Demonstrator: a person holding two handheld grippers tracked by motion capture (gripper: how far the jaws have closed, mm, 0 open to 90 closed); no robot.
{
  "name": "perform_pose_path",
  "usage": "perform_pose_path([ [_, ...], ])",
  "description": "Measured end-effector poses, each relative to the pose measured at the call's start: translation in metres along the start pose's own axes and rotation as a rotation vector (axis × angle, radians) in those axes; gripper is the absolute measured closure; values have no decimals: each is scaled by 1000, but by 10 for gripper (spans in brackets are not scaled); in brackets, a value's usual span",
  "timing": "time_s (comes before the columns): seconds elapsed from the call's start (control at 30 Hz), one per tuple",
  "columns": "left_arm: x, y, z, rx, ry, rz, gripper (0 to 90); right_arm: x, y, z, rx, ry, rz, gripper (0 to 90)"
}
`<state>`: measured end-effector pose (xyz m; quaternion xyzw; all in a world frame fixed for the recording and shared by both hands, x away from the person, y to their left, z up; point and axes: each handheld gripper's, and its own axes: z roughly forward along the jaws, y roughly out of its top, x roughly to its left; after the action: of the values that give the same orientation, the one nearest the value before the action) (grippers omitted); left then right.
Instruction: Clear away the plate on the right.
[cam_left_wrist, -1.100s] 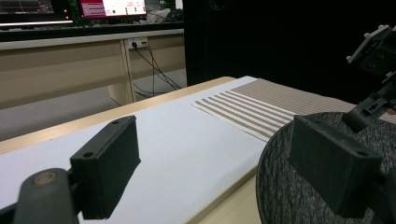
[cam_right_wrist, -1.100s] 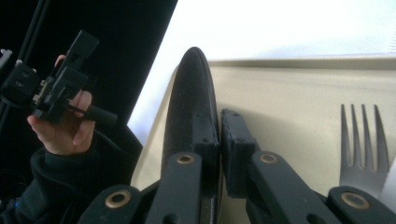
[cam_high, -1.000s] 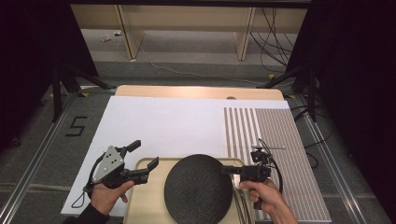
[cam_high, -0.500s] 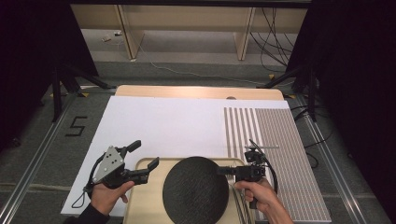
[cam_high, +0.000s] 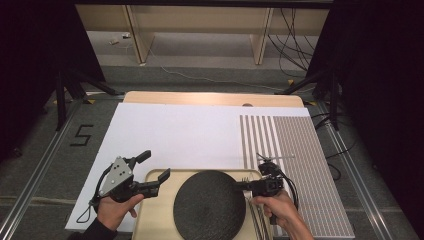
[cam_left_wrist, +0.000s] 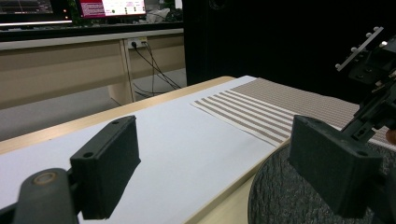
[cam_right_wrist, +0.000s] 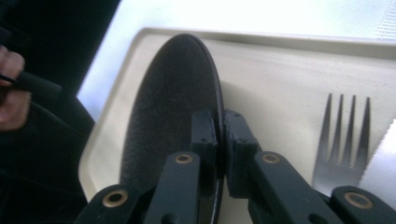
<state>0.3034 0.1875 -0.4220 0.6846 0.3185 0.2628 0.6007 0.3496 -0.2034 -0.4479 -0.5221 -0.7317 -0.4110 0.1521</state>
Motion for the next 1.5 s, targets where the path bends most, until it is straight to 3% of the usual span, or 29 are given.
perform_pose_path([
  [0.27, 0, 0, 0, 2, -2, 3, 160, 1, 0, 3, 42, -72, -25, 814],
  [0.57, 0, 0, 1, 3, -2, 1, 160, -3, -1, 7, 69, -111, -31, 789],
  [1.2, 0, 0, 1, 5, -3, 2, 160, -5, -3, 15, 112, -150, -34, 756],
  [1.33, 0, 0, 1, 5, -4, 3, 161, -5, -3, 17, 117, -171, -61, 745],
  [1.5, -1, -1, 1, 5, -4, 3, 160, -4, -4, 17, 129, -177, -47, 743],
])
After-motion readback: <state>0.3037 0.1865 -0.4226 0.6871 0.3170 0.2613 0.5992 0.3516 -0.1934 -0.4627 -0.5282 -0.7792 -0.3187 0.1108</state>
